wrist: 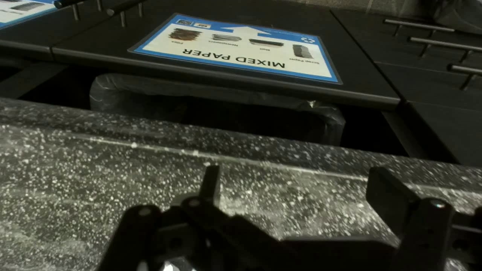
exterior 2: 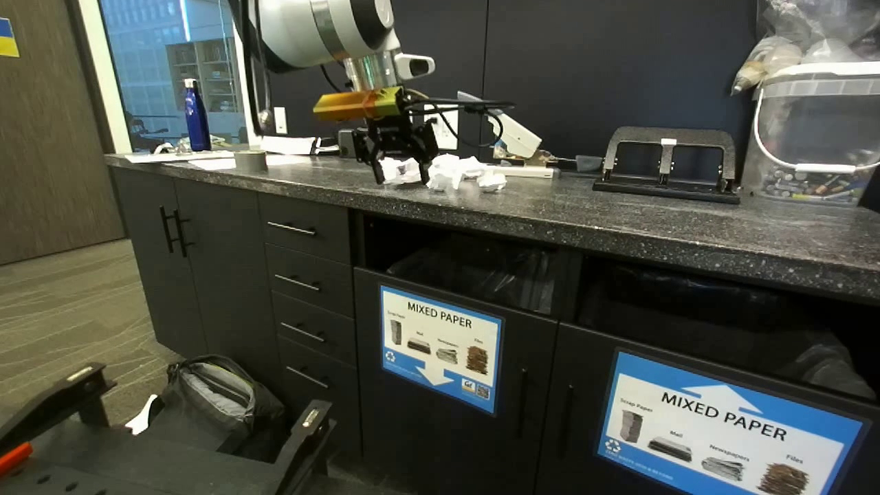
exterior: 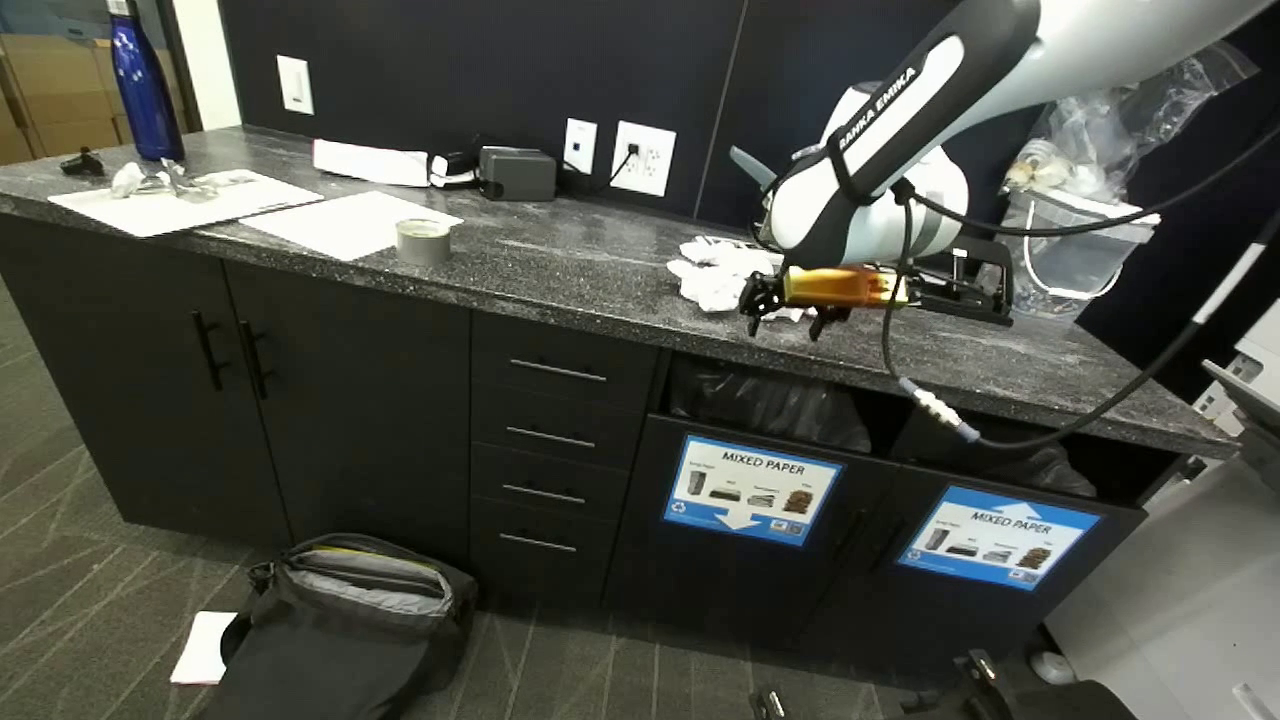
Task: Pick the papers on the counter and put them in the recycle bin
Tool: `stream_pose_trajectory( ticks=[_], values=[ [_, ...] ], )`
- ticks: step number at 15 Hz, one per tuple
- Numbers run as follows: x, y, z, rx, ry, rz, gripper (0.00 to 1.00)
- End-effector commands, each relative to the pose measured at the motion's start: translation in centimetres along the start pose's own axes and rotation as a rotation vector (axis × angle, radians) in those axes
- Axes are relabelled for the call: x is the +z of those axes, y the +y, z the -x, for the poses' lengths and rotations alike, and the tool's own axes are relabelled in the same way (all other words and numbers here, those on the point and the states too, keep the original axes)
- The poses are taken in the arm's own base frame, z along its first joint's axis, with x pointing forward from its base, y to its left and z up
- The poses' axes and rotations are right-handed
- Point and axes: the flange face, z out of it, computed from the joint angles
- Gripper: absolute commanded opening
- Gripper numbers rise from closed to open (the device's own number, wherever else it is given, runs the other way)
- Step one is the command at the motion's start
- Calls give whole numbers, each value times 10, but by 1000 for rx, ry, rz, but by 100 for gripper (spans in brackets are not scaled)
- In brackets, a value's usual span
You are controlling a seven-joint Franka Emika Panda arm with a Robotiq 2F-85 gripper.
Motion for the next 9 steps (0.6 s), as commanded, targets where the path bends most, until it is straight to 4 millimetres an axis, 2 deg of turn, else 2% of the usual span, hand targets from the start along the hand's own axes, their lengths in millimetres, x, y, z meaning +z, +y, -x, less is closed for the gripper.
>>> stream_pose_trajectory(
  ticks=[1, 3, 5, 9],
  values=[
    [-38, -12, -28, 46, -8, -29, 100],
    [-39, -18, -45, 68, -22, -45, 100],
    [-39, -21, -71, 94, 15, -54, 100],
    [-16, -31, -125, 134, 118, -57, 100]
  ],
)
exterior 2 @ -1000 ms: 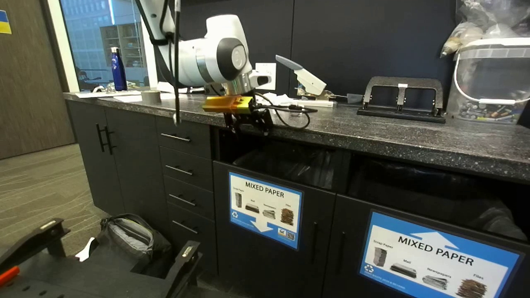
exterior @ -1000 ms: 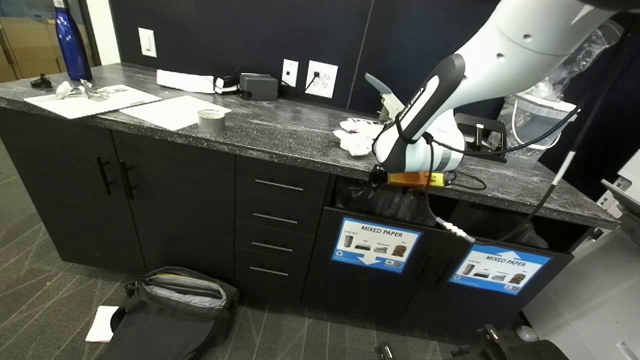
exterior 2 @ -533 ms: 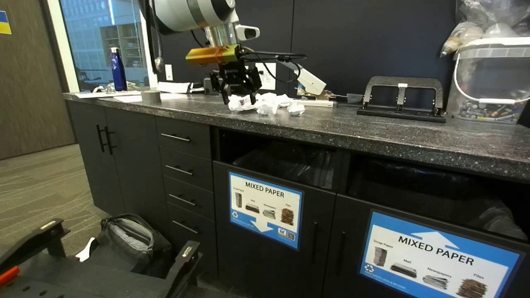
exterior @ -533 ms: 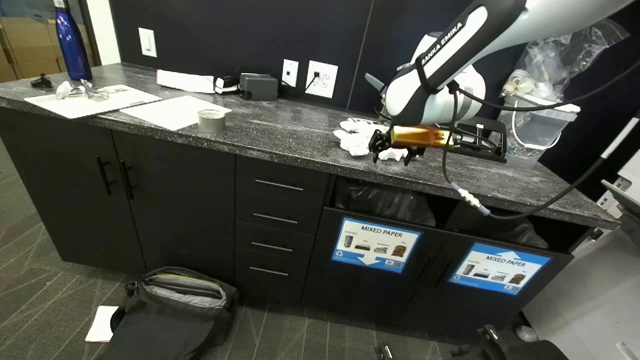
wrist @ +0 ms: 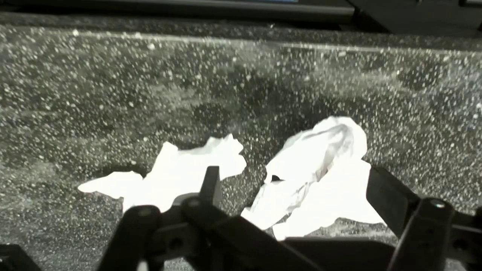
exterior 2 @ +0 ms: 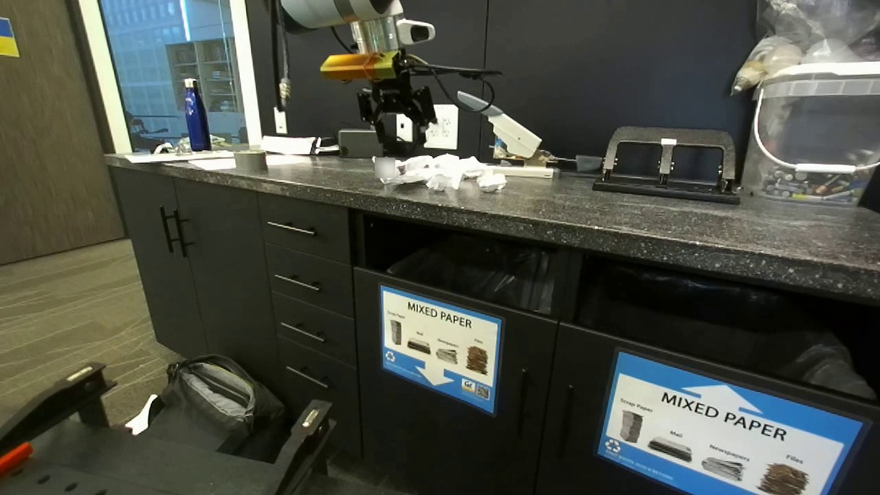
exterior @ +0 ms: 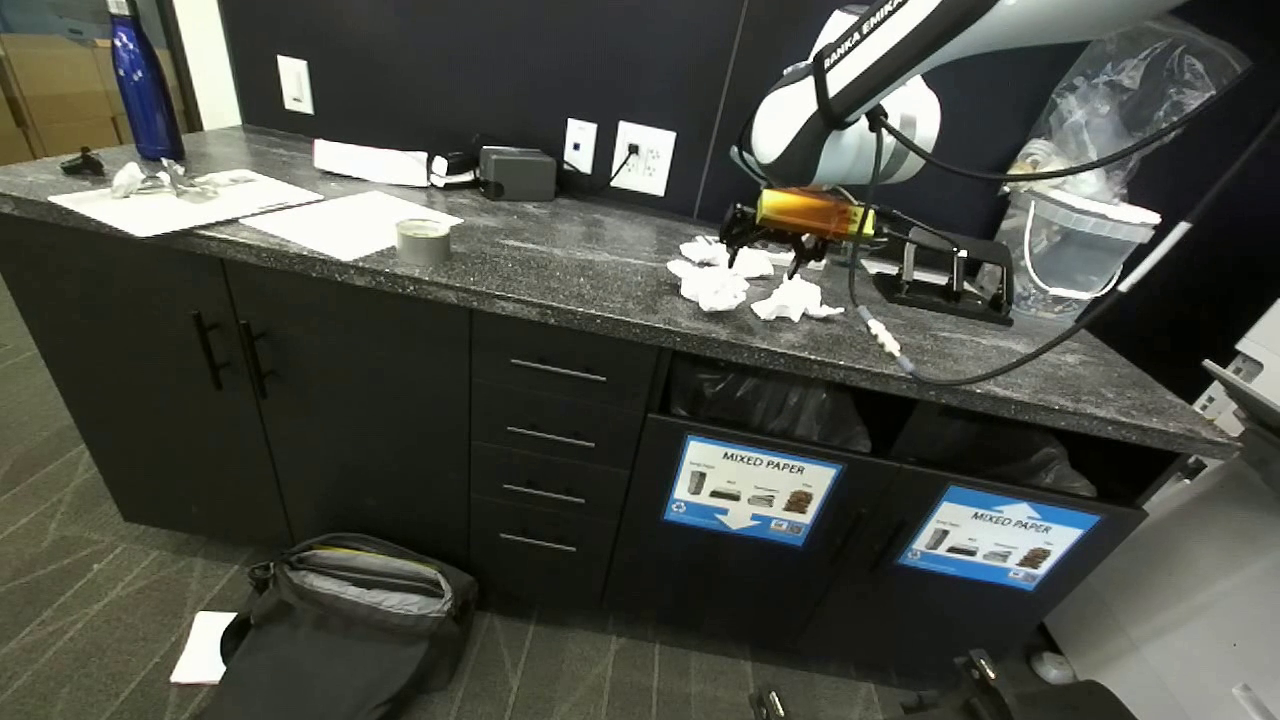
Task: Pick the papers on the counter and put them in the recycle bin
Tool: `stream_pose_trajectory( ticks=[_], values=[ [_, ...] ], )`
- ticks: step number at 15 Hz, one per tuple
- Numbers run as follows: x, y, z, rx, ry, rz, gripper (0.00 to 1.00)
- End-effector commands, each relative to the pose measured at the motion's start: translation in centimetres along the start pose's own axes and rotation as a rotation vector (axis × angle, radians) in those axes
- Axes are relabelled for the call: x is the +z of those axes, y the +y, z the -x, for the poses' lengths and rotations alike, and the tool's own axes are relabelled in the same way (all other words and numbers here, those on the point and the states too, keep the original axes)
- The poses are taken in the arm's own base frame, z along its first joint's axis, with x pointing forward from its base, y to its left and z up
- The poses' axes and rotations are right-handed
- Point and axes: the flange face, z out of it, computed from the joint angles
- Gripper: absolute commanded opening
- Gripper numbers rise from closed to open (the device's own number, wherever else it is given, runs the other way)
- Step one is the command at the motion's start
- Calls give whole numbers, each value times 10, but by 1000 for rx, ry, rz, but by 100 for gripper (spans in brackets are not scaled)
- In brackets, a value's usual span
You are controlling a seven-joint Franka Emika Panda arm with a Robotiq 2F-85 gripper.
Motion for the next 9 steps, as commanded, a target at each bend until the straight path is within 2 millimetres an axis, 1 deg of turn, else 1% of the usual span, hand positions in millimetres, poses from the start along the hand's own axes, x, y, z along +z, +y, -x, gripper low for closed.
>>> stream_pose_trajectory(
  ticks=[1, 3, 5, 7, 8, 9],
  values=[
    [29, -15, -51, 63, 76, -8, 100],
    [43, -18, -69, 107, 97, -5, 100],
    [47, -19, -90, 163, 144, -9, 100],
    [56, -22, -107, 190, 222, 5, 100],
    [56, -20, -116, 206, 252, 7, 100],
    [62, -21, -122, 219, 278, 10, 100]
  ],
)
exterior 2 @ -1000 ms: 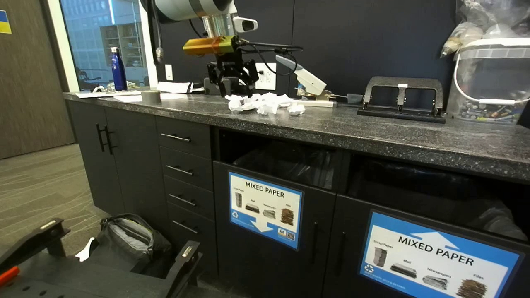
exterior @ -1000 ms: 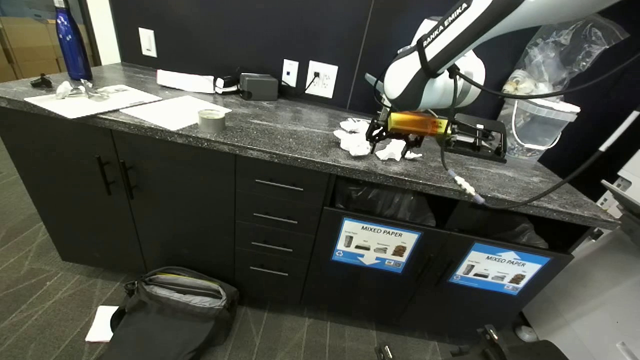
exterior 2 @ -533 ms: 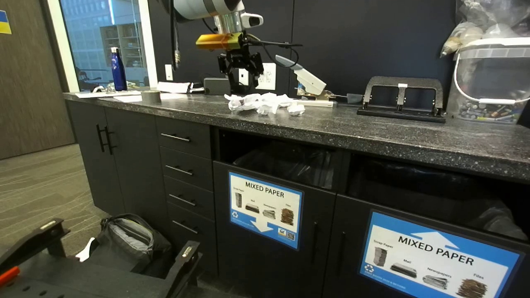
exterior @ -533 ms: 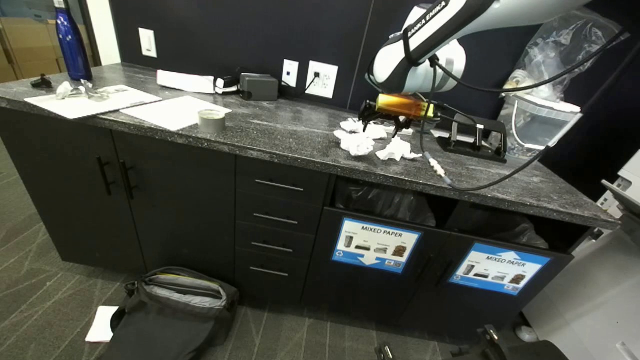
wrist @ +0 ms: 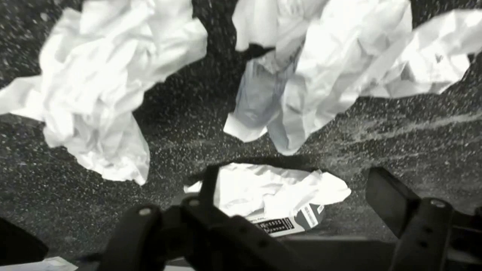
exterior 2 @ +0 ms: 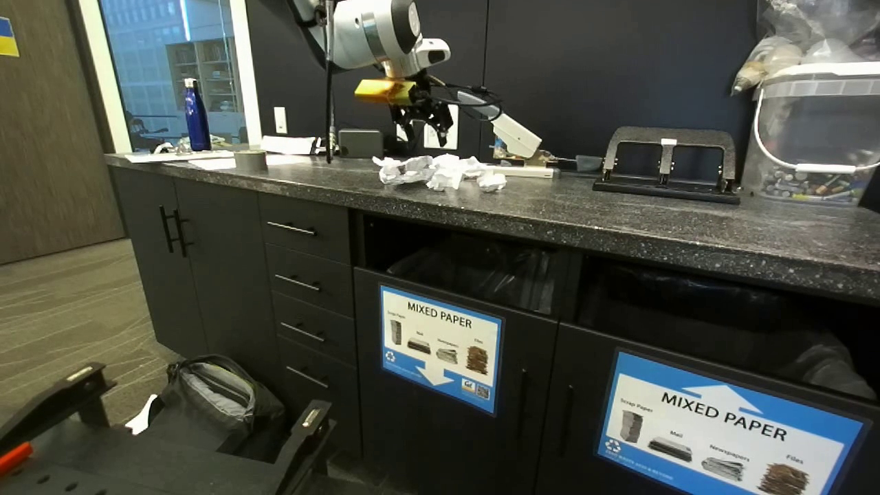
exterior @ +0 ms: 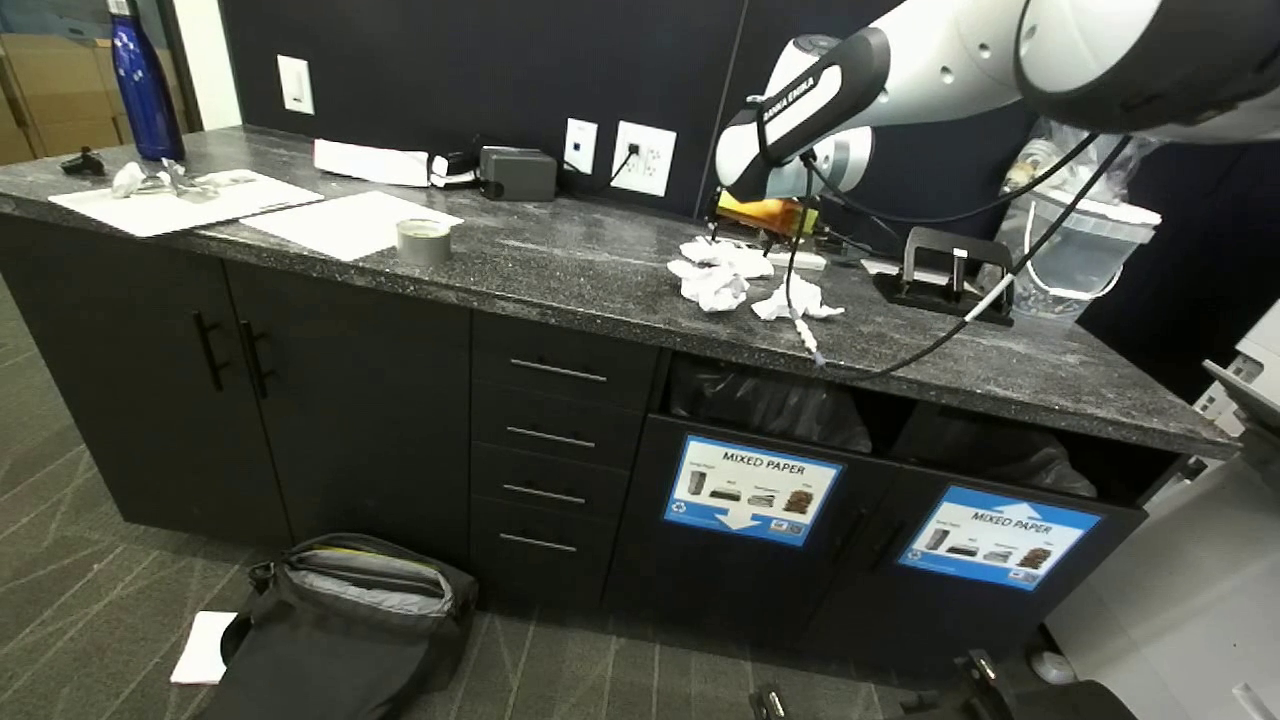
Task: Pick the papers on the counter and put them in the recycle bin
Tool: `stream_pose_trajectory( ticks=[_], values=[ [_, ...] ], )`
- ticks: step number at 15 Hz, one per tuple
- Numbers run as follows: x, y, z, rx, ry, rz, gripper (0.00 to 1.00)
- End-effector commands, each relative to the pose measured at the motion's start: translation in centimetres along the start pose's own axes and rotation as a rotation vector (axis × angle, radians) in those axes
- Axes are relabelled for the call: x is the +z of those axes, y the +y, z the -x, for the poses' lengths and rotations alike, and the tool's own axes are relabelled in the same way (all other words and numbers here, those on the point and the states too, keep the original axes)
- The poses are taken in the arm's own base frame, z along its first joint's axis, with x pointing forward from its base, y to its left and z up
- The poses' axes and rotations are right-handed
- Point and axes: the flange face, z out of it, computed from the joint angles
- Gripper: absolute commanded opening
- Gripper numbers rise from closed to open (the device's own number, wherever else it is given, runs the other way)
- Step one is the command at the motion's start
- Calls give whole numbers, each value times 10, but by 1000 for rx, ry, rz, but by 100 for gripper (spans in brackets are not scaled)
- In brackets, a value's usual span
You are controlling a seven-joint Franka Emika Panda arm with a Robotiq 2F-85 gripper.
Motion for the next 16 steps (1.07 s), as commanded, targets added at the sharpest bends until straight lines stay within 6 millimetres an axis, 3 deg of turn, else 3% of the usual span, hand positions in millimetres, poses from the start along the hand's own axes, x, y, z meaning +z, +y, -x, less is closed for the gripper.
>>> stream_pose_trajectory(
  ticks=[1, 6, 10, 16],
  values=[
    [20, -11, -31, 60, 126, 0, 100],
    [51, 3, -48, 140, 179, 22, 100],
    [78, 20, -51, 172, 196, 31, 100],
    [106, 64, -56, 211, 110, -73, 100]
  ],
)
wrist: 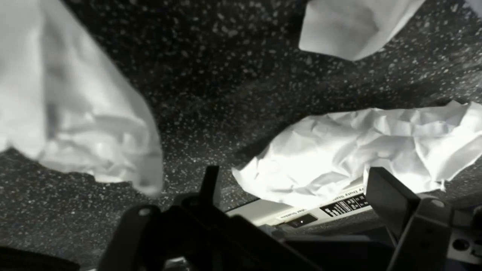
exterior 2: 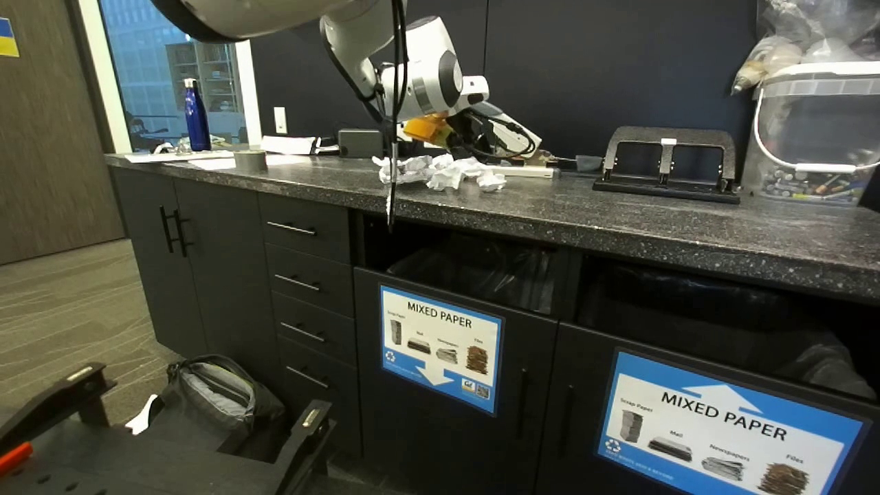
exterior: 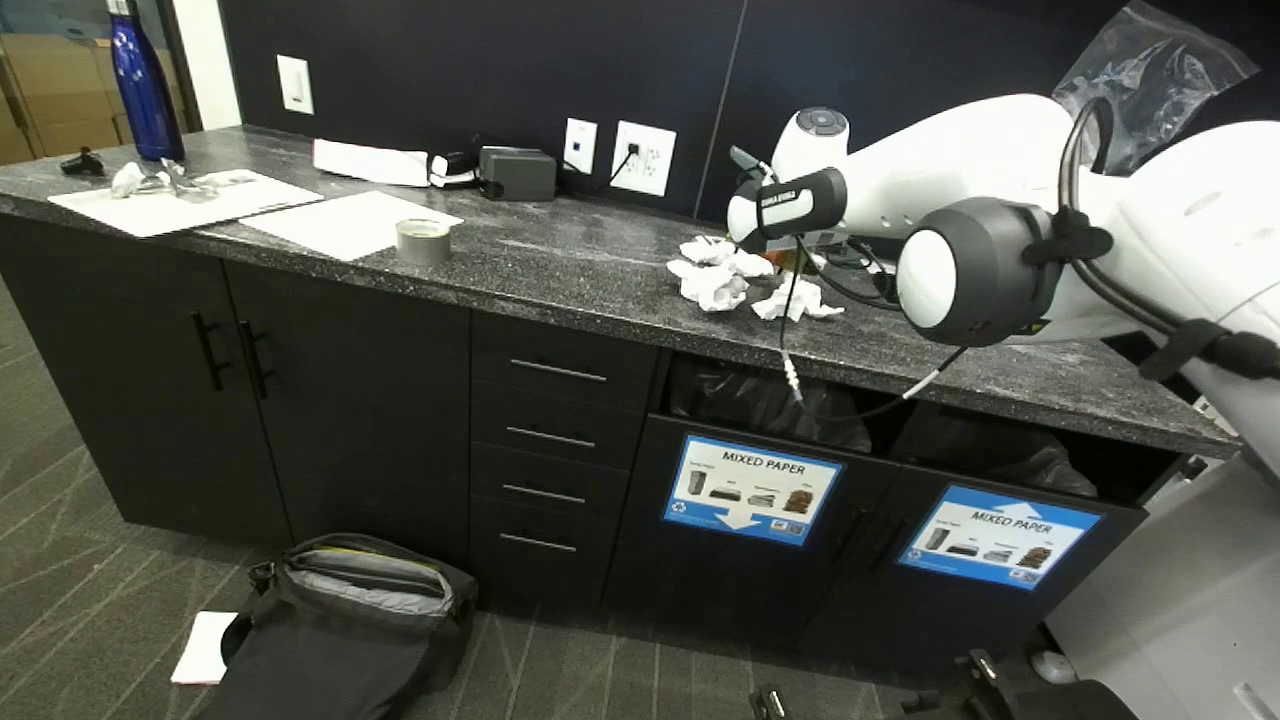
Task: Pick the papers on the counter and put them in the recycle bin
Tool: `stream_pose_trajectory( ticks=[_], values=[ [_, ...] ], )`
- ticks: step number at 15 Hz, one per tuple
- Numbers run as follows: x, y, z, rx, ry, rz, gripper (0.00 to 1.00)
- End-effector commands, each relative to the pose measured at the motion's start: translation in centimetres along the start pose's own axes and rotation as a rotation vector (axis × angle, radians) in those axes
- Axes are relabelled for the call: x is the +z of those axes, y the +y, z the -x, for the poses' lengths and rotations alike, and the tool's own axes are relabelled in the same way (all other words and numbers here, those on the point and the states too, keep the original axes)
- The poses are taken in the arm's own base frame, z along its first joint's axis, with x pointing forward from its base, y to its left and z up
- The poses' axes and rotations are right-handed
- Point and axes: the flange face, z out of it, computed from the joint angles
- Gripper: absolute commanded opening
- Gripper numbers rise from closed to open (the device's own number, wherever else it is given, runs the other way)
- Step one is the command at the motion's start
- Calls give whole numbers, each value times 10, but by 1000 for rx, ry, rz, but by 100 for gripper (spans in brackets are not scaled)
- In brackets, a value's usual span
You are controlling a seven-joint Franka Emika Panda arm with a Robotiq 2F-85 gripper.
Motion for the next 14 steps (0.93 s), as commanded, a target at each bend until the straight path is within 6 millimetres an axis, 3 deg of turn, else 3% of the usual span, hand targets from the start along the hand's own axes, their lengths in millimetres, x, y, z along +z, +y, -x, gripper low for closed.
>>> stream_pose_trajectory(
  ticks=[1, 6, 7, 8, 14],
  values=[
    [8, 18, -14, -1, -36, -132, 100],
    [20, 37, -15, -21, -64, -241, 100],
    [23, 40, -14, -31, -70, -246, 75],
    [25, 43, -13, -29, -73, -254, 74],
    [27, 45, -13, -57, -62, -255, 27]
  ],
)
